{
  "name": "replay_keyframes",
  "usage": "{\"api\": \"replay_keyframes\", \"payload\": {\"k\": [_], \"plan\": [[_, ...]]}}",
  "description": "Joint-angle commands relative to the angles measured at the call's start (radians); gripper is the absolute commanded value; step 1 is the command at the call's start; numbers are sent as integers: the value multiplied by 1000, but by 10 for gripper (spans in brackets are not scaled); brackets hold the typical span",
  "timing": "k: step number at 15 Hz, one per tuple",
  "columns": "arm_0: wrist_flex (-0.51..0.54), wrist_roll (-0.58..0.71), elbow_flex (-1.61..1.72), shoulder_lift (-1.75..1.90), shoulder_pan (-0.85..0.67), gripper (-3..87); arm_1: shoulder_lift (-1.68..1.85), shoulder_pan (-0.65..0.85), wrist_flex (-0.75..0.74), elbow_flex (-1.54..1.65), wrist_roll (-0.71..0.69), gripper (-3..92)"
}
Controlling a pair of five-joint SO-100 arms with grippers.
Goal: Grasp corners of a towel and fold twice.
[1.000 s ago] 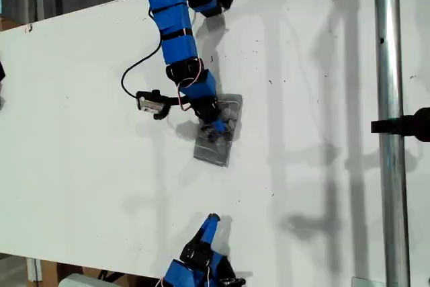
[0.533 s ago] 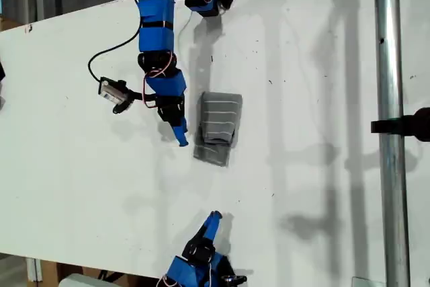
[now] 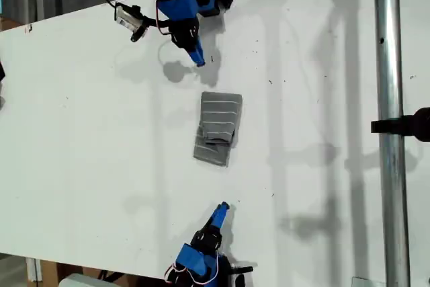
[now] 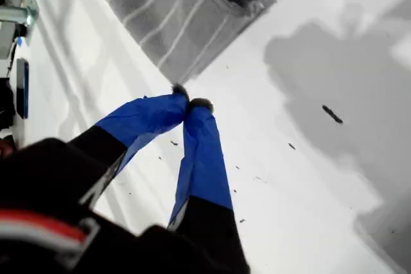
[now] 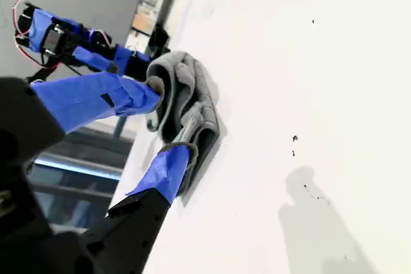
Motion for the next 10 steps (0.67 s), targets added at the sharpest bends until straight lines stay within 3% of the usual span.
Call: {"api": "replay_keyframes", "payload": {"k": [1,3,4,5,6,8,10], "plan": [[-81,-11,58,8,-15,140,298,-57,129,150,84,8],[28,-41,58,8,6,137,342,-81,167,259,173,8],[120,-156,58,8,8,137,337,-101,224,262,221,8],[236,-387,58,8,-6,137,339,-103,225,262,215,46],[238,-365,58,8,-6,131,339,-84,236,259,167,62],[233,66,58,8,5,123,337,-29,264,259,-3,62],[233,63,58,8,-2,122,337,-8,265,259,2,62]]}}
